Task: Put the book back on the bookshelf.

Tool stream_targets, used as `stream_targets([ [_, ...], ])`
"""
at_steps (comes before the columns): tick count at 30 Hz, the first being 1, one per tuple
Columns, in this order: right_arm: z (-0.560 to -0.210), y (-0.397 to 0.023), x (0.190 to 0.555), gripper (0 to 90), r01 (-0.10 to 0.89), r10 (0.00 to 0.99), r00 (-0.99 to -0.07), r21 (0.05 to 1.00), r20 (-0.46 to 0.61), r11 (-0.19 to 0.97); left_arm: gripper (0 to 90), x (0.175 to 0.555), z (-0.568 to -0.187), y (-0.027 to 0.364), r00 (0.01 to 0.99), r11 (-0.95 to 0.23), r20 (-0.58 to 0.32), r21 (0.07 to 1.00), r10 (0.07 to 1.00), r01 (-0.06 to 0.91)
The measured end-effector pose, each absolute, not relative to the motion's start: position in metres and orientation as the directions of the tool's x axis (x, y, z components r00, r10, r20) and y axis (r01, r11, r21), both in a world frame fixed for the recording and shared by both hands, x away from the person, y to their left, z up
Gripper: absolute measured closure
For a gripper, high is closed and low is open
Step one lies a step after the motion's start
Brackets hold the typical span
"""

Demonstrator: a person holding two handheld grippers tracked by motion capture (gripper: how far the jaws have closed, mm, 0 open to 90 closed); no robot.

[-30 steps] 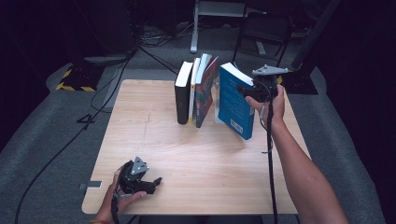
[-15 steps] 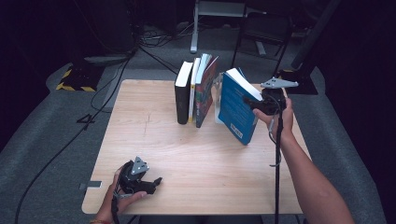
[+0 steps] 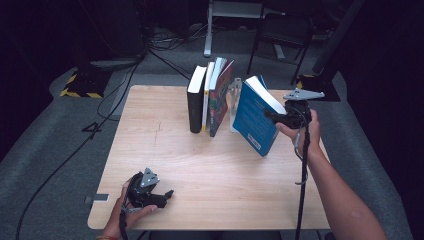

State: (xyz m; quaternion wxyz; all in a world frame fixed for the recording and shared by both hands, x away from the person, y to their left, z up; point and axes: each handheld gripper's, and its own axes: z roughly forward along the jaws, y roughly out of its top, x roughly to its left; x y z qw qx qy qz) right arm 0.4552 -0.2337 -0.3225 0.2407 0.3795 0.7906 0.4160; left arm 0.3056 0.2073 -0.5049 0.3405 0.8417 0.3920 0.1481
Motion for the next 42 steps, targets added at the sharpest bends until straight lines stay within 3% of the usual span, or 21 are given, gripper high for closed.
stream_targets([
  [8, -0.318, -0.238, 0.459, 57.1, 0.444, 0.801, -0.599, 0.825, -0.018, 0.351, 14.7, 0.306, -0.505, 0.207, 0.649, -0.461, -0.018, 0.689, 0.761, 0.559],
  [21, -0.307, -0.230, 0.482, 49.5, 0.504, 0.756, -0.655, 0.755, 0.017, 0.419, 14.7, 0.306, -0.505, 0.207, 0.649, -0.461, -0.018, 0.689, 0.761, 0.559],
  [28, -0.304, -0.229, 0.492, 59.2, 0.520, 0.785, -0.619, 0.743, -0.014, 0.423, 14.7, 0.306, -0.505, 0.207, 0.649, -0.461, -0.018, 0.690, 0.760, 0.559],
  [42, -0.284, -0.205, 0.513, 60.2, 0.545, 0.827, -0.561, 0.737, -0.033, 0.400, 14.7, 0.306, -0.505, 0.207, 0.655, -0.467, -0.016, 0.688, 0.755, 0.555],
])
